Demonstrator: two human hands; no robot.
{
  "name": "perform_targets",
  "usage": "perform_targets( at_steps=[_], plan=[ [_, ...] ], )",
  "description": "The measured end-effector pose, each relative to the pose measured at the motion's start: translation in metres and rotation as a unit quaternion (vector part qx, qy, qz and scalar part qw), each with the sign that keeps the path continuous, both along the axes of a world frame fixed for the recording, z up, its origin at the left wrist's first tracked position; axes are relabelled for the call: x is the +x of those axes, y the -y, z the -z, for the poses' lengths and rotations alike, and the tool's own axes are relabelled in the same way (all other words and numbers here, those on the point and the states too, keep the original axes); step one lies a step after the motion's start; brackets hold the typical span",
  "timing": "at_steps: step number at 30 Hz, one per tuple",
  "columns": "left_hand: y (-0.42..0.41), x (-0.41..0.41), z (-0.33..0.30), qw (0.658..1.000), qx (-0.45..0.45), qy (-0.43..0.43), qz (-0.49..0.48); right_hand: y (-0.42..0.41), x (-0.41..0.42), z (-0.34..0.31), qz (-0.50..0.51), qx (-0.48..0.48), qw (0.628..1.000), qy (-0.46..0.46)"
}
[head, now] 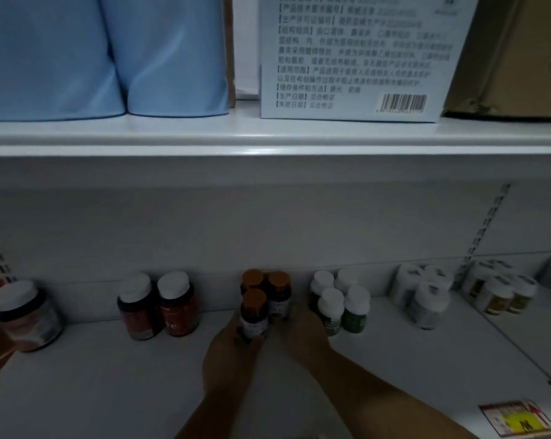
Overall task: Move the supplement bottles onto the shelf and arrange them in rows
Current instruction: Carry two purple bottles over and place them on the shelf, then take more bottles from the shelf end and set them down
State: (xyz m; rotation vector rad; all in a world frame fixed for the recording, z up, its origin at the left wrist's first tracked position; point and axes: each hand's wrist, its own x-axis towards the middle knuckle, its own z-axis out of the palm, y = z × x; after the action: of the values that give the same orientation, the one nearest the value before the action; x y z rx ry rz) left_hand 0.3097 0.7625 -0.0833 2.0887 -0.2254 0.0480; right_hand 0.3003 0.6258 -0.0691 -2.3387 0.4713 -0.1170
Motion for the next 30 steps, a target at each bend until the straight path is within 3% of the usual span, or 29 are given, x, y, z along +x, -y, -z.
perform_targets(
  at_steps=[3, 6, 10, 13, 16, 18, 21, 30],
  plan=[
    [0.001, -0.001, 0.002, 0.998, 0.036, -0.046, 0.003, -0.001, -0.041, -0.013, -0.084, -0.030, 0.995, -0.052],
    [-0.001, -0.007, 0.000, 0.992, 0.069, -0.094, 0.040, 0.011, -0.079, -0.032, -0.190, -0.144, 0.969, -0.057],
    [-0.011, -0.015, -0.032, 0.985, 0.171, 0.013, 0.008, 0.049, -0.113, -0.066, -0.290, -0.259, 0.919, -0.064],
    [-0.004, -0.031, -0.079, 0.957, 0.227, 0.167, 0.062, 0.086, -0.136, -0.081, -0.279, -0.303, 0.911, -0.033],
    [0.030, -0.050, -0.106, 0.896, 0.331, 0.240, 0.176, 0.126, -0.169, -0.090, -0.257, -0.327, 0.909, -0.012],
    [0.073, -0.075, -0.127, 0.859, 0.400, 0.228, 0.225, 0.155, -0.197, -0.095, -0.240, -0.345, 0.908, -0.014],
    [0.151, -0.113, -0.142, 0.834, 0.460, 0.134, 0.275, 0.203, -0.246, -0.100, -0.215, -0.337, 0.916, -0.031],
    [0.382, -0.241, -0.124, 0.791, 0.413, 0.177, 0.416, 0.371, -0.415, -0.084, -0.032, -0.240, 0.968, -0.071]
  ],
)
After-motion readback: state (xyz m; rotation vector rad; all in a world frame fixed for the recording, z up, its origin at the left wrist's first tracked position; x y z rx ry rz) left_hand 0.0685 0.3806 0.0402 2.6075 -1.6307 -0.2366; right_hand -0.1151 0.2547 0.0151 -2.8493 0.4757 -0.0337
